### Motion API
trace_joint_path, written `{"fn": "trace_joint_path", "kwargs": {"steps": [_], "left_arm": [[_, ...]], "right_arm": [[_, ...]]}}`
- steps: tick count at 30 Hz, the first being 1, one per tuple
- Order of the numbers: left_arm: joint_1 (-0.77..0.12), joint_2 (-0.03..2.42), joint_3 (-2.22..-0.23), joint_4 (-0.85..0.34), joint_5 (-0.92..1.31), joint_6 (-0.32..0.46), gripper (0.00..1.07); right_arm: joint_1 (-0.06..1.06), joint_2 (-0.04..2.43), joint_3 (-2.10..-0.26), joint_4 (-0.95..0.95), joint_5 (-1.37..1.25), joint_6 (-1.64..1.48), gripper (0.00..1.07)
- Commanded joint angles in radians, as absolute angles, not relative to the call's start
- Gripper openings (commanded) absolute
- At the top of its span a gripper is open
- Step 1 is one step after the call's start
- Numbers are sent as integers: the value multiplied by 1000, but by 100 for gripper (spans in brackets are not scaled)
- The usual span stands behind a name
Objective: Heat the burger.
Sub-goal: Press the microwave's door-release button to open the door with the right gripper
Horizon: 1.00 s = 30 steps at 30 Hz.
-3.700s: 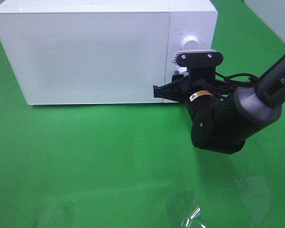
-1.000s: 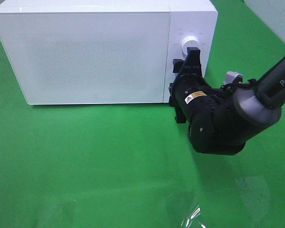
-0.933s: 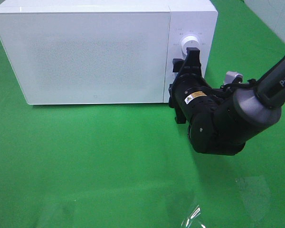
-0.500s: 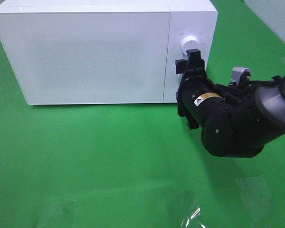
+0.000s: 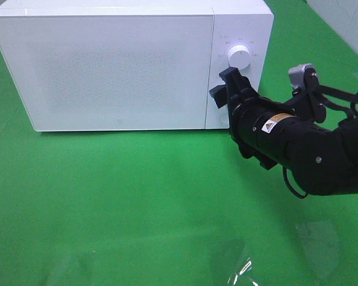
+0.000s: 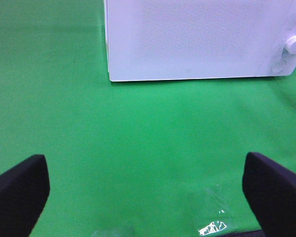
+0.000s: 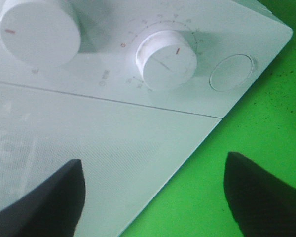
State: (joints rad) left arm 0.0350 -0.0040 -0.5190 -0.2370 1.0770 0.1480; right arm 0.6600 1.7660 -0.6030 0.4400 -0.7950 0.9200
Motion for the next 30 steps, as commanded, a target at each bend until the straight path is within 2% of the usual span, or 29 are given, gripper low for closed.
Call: {"fn": "trace_joint_path", "kwargs": {"steps": [1, 5, 9, 16, 18, 23, 25, 30], "left_arm": [[34, -20, -517, -241, 1070, 142, 99], [34, -20, -517, -241, 1070, 142, 99], [34, -20, -517, -241, 1070, 142, 99], [34, -20, -517, -241, 1070, 142, 99], [34, -20, -517, -241, 1070, 142, 99], [34, -20, -517, -241, 1070, 142, 99], [34, -20, -517, -241, 1070, 142, 99], [34, -20, -517, -241, 1070, 142, 99]], "right_arm": [[655, 1678, -602, 417, -654, 734, 74], [655, 1627, -602, 410, -578, 622, 74], [655, 1530, -602, 313, -462, 387, 74], [655, 1457, -602, 243, -309, 295, 74], [655, 1396, -615, 151, -143, 260, 74], [655, 1343, -637, 72, 0, 258, 74], [655, 1267, -672, 0, 195, 258, 74], [657, 1205, -684, -32, 322, 254, 74]]}}
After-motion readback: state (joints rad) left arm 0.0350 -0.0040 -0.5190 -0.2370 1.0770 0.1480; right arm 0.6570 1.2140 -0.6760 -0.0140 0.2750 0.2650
